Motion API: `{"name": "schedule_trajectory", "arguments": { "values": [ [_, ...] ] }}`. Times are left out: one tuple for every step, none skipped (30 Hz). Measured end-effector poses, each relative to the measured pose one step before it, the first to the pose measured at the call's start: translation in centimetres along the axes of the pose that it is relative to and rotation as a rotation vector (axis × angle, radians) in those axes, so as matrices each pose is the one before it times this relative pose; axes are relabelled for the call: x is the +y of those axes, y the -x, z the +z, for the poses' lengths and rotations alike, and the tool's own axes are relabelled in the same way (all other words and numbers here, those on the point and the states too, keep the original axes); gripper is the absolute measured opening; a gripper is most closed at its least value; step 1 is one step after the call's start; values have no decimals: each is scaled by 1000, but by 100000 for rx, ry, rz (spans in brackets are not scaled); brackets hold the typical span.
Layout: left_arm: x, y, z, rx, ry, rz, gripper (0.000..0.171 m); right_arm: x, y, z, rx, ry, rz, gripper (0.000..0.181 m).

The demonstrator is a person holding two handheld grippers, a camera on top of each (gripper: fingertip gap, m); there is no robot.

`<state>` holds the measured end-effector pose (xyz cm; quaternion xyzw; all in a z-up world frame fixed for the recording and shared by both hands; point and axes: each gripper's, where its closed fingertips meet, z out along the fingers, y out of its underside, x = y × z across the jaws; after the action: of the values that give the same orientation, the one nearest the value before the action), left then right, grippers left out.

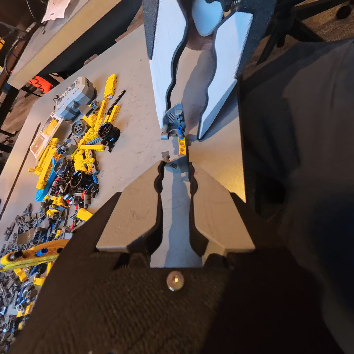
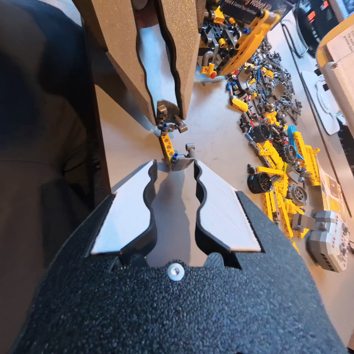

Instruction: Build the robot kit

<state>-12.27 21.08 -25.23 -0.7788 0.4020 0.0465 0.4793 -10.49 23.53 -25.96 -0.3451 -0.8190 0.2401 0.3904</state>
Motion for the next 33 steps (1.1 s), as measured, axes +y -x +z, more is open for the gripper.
{"name": "schedule_trajectory", "arguments": {
  "values": [
    [67,13,0,-434,398,782,23,-56,-86,-104,2017,-169,-689,37],
    [109,32,2,-722,623,524,23,-50,-108,-103,1546,343,125,38],
    [81,47,-9,-328,414,-203,23,-43,30,-66,-81,490,1387,42],
    [3,16,0,581,49,-1023,23,-103,86,-15,-1242,31,2408,43],
    [-44,-41,-6,1576,-315,-1679,23,-158,13,28,-1230,-612,2542,45],
    [-12,27,7,1679,-69,-2540,23,-91,-147,86,-646,-347,2420,46],
    [106,233,51,510,796,-3549,23,84,-498,82,1303,898,2422,48],
    [321,293,123,211,2360,-4734,23,124,-652,32,2527,1375,1846,50],
    [364,6,149,1772,2925,-4880,23,12,-476,-33,2063,547,1718,51],
    [233,-48,146,1137,2119,-3606,22,-96,-146,-43,323,-431,2872,51],
    [92,73,101,-746,925,-811,21,-107,159,-54,-1308,-582,3890,53],
    [-14,78,19,-1951,55,1785,21,-108,247,-73,-1267,-676,3364,55],
    [-80,-27,-22,-1982,-581,3340,21,-44,195,-93,-368,-505,1996,55],
    [-31,72,-2,-3157,-159,4065,21,85,151,-38,181,314,1259,55],
    [18,29,23,-3310,134,4389,21,122,141,-1,266,637,1117,56],
    [-7,7,6,-2964,-120,4397,21,13,227,-12,-238,57,1296,57],
    [64,123,13,-3288,68,4057,21,-41,286,0,-704,-336,1817,58],
    [202,285,24,-4183,795,3556,21,-72,192,18,-239,-607,2153,58],
    [285,310,25,-4169,1186,3133,20,-47,66,16,475,-317,1590,58],
    [202,305,-19,-3878,858,2612,20,-36,-108,8,1478,-175,703,58],
    [147,234,-27,-3338,261,3291,20,11,-215,26,1747,160,528,57],
    [193,217,12,-3108,541,4172,21,107,-237,83,1329,924,733,57],
    [323,190,55,-2230,1624,4002,21,150,-235,134,705,1298,1073,57],
    [358,118,80,-1156,2314,3417,21,56,-185,131,129,813,1301,57],
    [77,45,30,-749,446,3260,19,-72,-23,118,-872,131,1244,57],
    [-46,-88,-59,-291,-358,4237,18,-123,164,104,-1727,-97,1064,57],
    [41,-23,-98,-1408,130,5098,17,-72,202,123,-1539,209,656,57],
    [4,42,-119,-2460,-326,5100,18,39,98,158,-600,786,132,57],
    [-47,9,-172,-2552,-1110,4475,18,128,81,168,-343,1191,-410,57],
    [-32,-7,-186,-2008,-1064,3656,19,167,112,184,-537,1316,-715,57],
    [104,-31,-215,-969,47,2159,19,162,150,164,-748,1304,-749,57],
    [240,8,-172,0,951,31,19,82,178,138,-858,929,-645,58],
    [316,205,-108,-280,1595,-2519,23,-43,250,120,-1335,202,-538,58]
  ]
}}
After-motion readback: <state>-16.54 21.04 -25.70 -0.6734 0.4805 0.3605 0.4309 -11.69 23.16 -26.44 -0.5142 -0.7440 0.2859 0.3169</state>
